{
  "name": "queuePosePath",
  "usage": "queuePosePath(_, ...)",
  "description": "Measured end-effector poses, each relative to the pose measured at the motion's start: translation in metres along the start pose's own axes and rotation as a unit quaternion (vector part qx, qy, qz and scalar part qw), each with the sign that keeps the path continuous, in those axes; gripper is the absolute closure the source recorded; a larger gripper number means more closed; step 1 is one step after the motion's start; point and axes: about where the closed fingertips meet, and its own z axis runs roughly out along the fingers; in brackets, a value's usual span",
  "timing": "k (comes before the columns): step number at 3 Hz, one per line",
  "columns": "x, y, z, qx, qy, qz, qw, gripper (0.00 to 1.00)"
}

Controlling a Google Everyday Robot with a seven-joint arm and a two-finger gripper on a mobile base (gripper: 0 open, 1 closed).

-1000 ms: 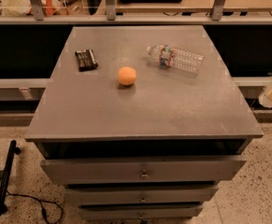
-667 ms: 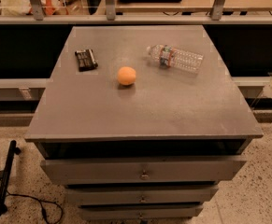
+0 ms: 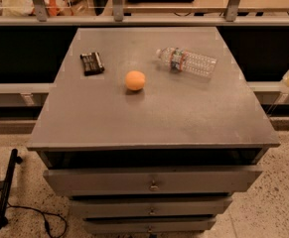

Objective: Pick water bottle

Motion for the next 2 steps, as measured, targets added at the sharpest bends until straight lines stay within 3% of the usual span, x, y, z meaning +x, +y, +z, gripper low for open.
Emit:
queuePosePath(1,0.002,-0.02,0.03,-0.023,0.02,0.007,0.9995,0.0)
queuePosePath(2,-0.011,-0.024,0.06,-0.051,0.02,0.001,0.9985,0.0)
